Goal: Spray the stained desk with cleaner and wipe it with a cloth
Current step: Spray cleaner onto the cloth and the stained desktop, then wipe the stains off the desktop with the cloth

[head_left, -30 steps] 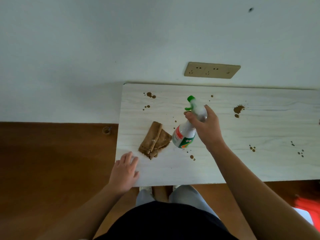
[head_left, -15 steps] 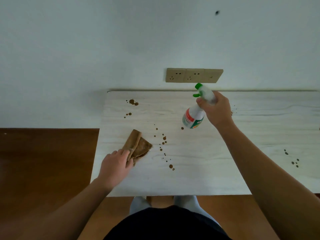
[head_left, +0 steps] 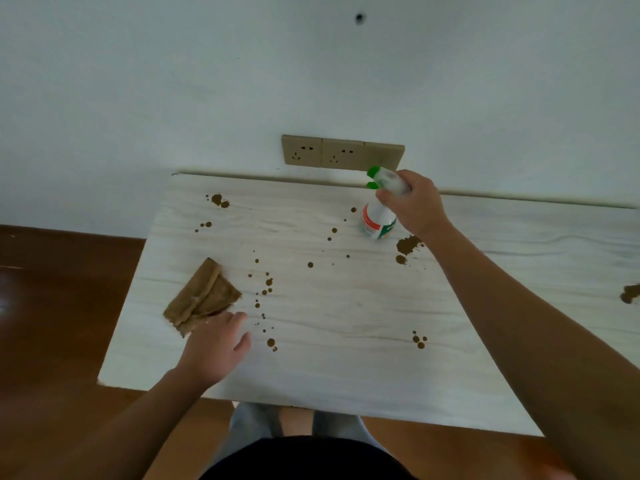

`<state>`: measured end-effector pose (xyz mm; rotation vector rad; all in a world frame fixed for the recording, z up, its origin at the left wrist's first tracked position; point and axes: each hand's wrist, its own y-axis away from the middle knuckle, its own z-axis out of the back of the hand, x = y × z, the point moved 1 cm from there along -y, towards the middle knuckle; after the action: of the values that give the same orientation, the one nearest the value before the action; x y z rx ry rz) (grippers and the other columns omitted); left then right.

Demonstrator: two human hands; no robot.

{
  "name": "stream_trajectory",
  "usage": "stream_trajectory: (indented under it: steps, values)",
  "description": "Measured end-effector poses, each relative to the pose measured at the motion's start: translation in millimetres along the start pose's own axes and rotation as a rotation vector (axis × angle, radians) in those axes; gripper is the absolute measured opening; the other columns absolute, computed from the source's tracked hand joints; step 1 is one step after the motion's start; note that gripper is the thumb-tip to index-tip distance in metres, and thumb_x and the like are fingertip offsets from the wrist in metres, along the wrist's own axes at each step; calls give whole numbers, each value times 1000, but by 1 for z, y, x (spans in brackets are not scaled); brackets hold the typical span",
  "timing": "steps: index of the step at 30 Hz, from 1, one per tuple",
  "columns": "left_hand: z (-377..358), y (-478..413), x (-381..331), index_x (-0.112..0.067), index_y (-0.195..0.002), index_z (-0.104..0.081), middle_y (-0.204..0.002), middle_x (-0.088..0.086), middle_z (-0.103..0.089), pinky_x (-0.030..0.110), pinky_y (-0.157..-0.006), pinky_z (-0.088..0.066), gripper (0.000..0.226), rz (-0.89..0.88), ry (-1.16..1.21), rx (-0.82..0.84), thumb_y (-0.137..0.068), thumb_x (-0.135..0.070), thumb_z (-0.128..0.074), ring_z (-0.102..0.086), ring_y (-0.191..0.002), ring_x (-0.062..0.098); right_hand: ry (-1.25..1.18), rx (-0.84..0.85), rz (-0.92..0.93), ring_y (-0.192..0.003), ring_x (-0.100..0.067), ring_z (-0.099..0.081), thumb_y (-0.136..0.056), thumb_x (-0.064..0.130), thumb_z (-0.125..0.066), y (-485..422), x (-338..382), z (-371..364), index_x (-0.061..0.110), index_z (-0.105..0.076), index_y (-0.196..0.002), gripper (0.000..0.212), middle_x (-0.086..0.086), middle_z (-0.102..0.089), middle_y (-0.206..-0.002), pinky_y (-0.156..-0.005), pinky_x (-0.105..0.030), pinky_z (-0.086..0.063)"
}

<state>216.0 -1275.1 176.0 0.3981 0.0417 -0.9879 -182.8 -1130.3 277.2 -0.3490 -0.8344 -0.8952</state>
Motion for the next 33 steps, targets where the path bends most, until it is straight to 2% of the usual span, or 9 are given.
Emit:
stream_trajectory:
  steps: [5,8,10,14,17,19,24,29,33]
  values:
    - [2,5,-12,-19,-140,-55,-123,-4,-68,32,-88,-56,44,65,39,32,-103,-42,-49,-67,-108,15,-24,15,-60,-77,-12,-57,-91,38,-68,-2,-11,2,17,-63,-115,32,2,-63,-90,-68,-25,-44]
    - [5,8,-14,-18,-140,-55,-125,-2,-68,30,-88,-54,44,111,53,37,-103,-41,-49,-66,-110,16,-66,112,-236,-98,-16,-61,-94,38,-65,6,-23,0,15,-58,-127,42,1,-65,-111,-82,-29,-46]
    - [6,9,-14,-19,-140,-55,-129,-2,-66,29,-90,-52,43,168,80,57,-104,-41,-49,-65,-115,16,-99,176,-353,-100,-18,-62,-95,37,-63,25,-38,-3,13,-58,-130,42,0,-64,-117,-83,-31,-47]
    - [1,13,-12,-18,-125,-63,-122,-2,-70,31,-89,-49,34,300,175,145,-105,-41,-48,-66,-112,18,-124,268,-453,-95,-18,-65,-98,32,-59,89,-76,-13,12,-67,-118,29,0,-69,-105,-95,-41,-53]
    - [-2,18,-14,-8,-105,-63,-106,3,-71,33,-83,-45,36,428,366,161,-106,-39,-46,-64,-99,21,-222,298,-548,-92,-20,-70,-100,25,-57,140,-97,-27,17,-68,-104,14,-5,-73,-104,-93,-42,-57]
    - [-4,23,-17,-8,-104,-61,-105,0,-64,34,-88,-41,32,489,447,153,-106,-37,-47,-58,-98,18,-268,281,-618,-91,-23,-71,-100,22,-58,170,-105,-39,13,-69,-105,16,-7,-74,-102,-89,-41,-56]
    - [-11,35,-5,-16,-96,-65,-95,2,-71,43,-93,-52,34,501,451,214,-105,-42,-46,-67,-95,24,-323,280,-707,-87,-24,-72,-101,21,-57,226,-103,-71,6,-70,-108,21,-6,-76,-96,-84,-39,-56]
    - [-5,44,28,-18,-85,-63,-86,3,-68,44,-89,-53,35,458,452,196,-105,-41,-46,-65,-88,24,-280,292,-643,-80,-17,-72,-100,21,-57,248,-71,-107,12,-71,-104,17,-1,-76,-91,-81,-36,-57]
    - [4,55,74,-15,-98,-65,-96,-2,-67,38,-91,-48,35,426,436,196,-106,-42,-44,-65,-99,23,-206,312,-558,-77,-12,-72,-99,21,-57,249,-33,-145,17,-71,-103,15,4,-76,-90,-83,-38,-59]
